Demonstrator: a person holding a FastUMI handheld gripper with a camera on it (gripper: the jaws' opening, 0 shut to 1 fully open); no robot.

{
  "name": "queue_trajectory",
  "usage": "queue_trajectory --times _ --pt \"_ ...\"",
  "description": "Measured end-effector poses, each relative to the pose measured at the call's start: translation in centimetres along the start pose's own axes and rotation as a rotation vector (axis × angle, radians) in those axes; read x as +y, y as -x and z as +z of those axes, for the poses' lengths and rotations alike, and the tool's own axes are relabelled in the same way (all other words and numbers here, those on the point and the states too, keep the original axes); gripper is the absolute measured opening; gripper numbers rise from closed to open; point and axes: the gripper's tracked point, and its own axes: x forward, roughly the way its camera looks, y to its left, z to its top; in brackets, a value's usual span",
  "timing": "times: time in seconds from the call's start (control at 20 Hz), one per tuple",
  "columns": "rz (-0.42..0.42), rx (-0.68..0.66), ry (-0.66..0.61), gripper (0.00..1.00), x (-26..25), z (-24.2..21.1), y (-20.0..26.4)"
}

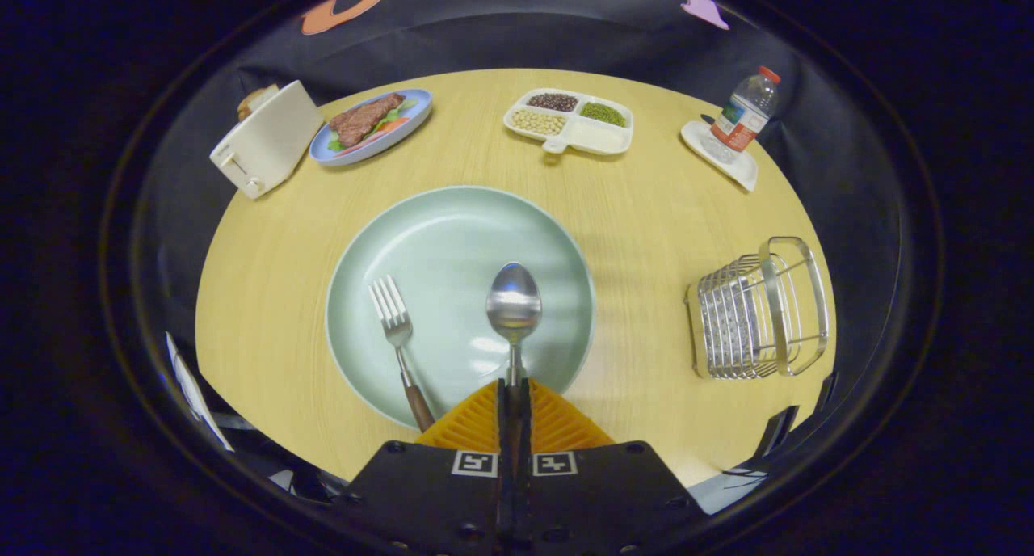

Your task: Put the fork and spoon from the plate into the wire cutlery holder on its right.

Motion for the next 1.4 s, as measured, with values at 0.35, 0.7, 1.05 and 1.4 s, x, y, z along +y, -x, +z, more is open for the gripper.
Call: queue_trajectory --times 0.35,0.7,1.05,1.4 --pt "0.073 -0.063 -0.023 0.01 -2.6 1.6 7.1" --pt "0.145 -0.058 -0.074 0.00 -5.0 1.4 9.0" --pt "0.104 -0.159 -0.123 0.00 -11.8 3.9 16.1" --pt "-0.008 -0.101 -0.099 0.00 -17.8 4.0 15.0"
